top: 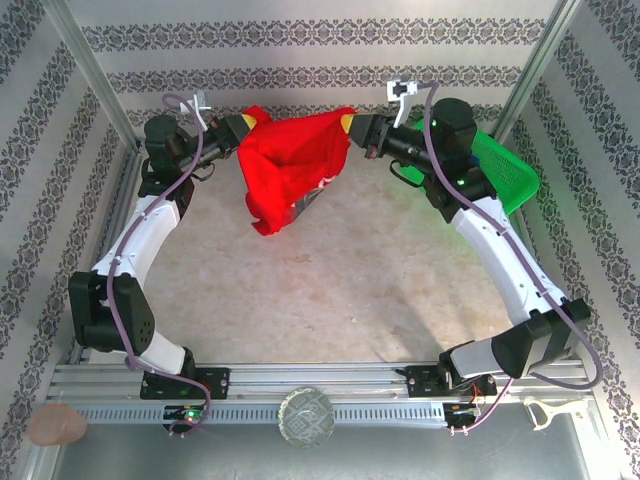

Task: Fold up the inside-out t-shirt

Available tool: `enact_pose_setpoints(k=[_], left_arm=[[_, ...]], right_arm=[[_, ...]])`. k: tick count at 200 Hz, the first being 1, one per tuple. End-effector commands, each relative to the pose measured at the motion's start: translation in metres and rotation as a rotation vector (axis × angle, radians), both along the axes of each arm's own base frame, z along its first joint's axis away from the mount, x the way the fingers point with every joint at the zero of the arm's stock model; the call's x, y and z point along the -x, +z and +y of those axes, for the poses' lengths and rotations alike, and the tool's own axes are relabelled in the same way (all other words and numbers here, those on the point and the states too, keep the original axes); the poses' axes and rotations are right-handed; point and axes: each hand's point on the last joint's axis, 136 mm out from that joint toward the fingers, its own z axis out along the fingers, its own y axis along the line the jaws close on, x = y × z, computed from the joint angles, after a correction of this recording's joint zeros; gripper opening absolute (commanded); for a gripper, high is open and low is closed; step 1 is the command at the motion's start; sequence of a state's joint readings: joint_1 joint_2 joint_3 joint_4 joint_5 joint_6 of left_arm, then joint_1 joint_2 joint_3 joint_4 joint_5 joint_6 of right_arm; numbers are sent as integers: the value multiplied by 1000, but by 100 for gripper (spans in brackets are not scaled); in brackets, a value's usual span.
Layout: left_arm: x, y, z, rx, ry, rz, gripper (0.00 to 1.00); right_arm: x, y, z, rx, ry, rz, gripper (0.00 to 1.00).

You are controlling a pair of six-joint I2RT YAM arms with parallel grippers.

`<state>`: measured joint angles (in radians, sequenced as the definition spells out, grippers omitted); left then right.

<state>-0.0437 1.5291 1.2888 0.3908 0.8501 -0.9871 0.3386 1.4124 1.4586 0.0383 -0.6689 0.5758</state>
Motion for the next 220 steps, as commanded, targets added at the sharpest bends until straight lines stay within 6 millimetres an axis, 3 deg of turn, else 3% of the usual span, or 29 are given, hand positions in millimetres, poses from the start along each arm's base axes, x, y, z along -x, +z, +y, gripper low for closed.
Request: enact_pose_setpoints(k=[1,12,26,54,94,125,156,198,220], left_arm=[[-13,-10,11,-11,49,9,57],[-15,-20,14,-50,66,27,75],[-13,-31,16,-92,75,48,84],[6,-64,8,-129,87,133,86],[73,-140,-63,-340,54,240,86],[100,-182,-91,-538,125,211,87],[97,-192,-110,-725,128,117,87],[69,-202,-126,-823,123,85,88],[51,-197,-131,-842,135,60,79]], right_arm=[[-13,-53,7,9,10,124,0],[-15,-67,7,11,2,153,0],[-17,-83,6,22,-5,186,0],[-22,-110,4,38,-17,250,0],[-21,-123,0,41,-42,281,0],[-19,-122,-2,40,-55,288,0],[-16,-120,-3,41,-60,290,0],[-12,-117,-2,37,-62,284,0],[-11,-121,-4,46,-69,290,0]])
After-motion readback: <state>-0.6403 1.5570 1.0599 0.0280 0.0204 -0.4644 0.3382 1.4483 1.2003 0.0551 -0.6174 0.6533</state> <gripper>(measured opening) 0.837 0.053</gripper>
